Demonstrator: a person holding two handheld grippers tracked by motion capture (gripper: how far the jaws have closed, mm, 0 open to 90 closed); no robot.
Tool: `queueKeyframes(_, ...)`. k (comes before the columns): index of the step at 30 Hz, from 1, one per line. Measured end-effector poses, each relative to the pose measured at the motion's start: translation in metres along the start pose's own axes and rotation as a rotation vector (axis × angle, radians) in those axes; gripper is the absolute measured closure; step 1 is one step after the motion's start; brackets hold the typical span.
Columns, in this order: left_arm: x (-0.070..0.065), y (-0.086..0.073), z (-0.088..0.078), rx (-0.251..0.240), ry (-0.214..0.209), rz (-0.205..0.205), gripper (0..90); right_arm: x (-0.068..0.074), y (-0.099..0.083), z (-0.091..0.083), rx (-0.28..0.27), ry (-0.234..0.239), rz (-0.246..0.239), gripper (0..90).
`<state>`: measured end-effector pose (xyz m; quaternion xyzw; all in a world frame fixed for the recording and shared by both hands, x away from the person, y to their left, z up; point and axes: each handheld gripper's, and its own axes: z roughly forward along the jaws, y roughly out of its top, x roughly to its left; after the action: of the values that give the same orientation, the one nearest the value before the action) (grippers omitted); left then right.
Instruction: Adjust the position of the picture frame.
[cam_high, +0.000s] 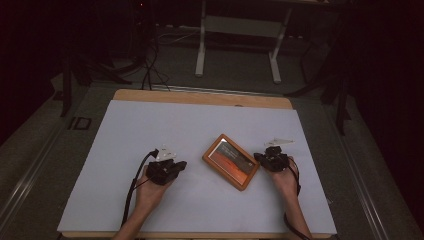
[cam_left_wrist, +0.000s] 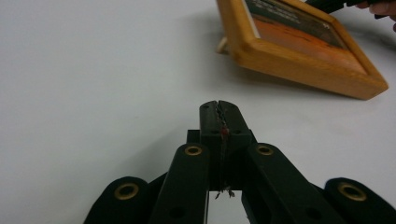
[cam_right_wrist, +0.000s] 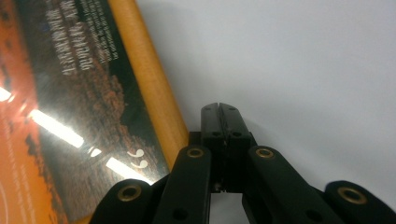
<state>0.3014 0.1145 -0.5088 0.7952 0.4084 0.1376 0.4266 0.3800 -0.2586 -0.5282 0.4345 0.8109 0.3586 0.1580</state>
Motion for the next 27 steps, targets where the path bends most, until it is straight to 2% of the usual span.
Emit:
queueKeyframes(5,-0.005,0.000,0.005,0.007,-0.024,0.003,89.6,0.011,-0.004,-0.006,0.013,0.020,-0.038,90.0)
queueKeyframes(9,-0.008,0.001,0.010,0.010,-0.057,-0.009,89.1,0.030,-0.008,-0.012,0.034,0.048,-0.108,90.0)
queueKeyframes(11,-0.009,0.001,0.010,0.009,-0.062,-0.007,87.6,0.034,-0.008,-0.013,0.039,0.056,-0.122,90.0)
queueKeyframes(12,-0.009,0.001,0.010,0.009,-0.062,-0.007,87.6,0.038,-0.009,-0.014,0.044,0.068,-0.137,90.0)
queueKeyframes(14,-0.012,0.002,0.013,0.000,-0.086,-0.015,82.3,0.047,-0.010,-0.015,0.052,0.138,-0.169,90.0)
queueKeyframes(16,-0.013,0.003,0.015,0.000,-0.101,-0.029,77.5,0.050,-0.009,-0.015,0.059,0.160,-0.194,89.9)
queueKeyframes(17,-0.013,0.003,0.015,0.000,-0.101,-0.029,73.2,0.050,-0.009,-0.015,0.059,0.160,-0.194,89.9)
queueKeyframes(18,-0.013,0.003,0.015,0.000,-0.101,-0.029,73.2,0.051,-0.008,-0.015,0.060,0.154,-0.194,89.9)
queueKeyframes(19,-0.014,0.004,0.018,0.004,-0.121,-0.046,63.5,0.050,-0.005,-0.015,0.049,0.138,-0.182,84.9)
queueKeyframes(21,-0.015,0.004,0.020,0.014,-0.129,-0.053,56.3,0.048,-0.001,-0.015,0.034,0.117,-0.161,78.6)
queueKeyframes(23,-0.016,0.005,0.022,0.022,-0.132,-0.056,48.6,0.046,0.001,-0.016,0.025,0.115,-0.144,76.5)
queueKeyframes(24,-0.016,0.005,0.024,0.026,-0.136,-0.057,48.6,0.045,0.003,-0.017,0.015,0.109,-0.128,73.5)
queueKeyframes(26,-0.018,0.007,0.028,0.034,-0.145,-0.077,40.9,0.042,0.007,-0.020,-0.012,0.106,-0.086,62.9)
queueKeyframes(27,-0.018,0.007,0.029,0.035,-0.150,-0.087,38.7,0.042,0.008,-0.021,-0.023,0.106,-0.069,60.8)
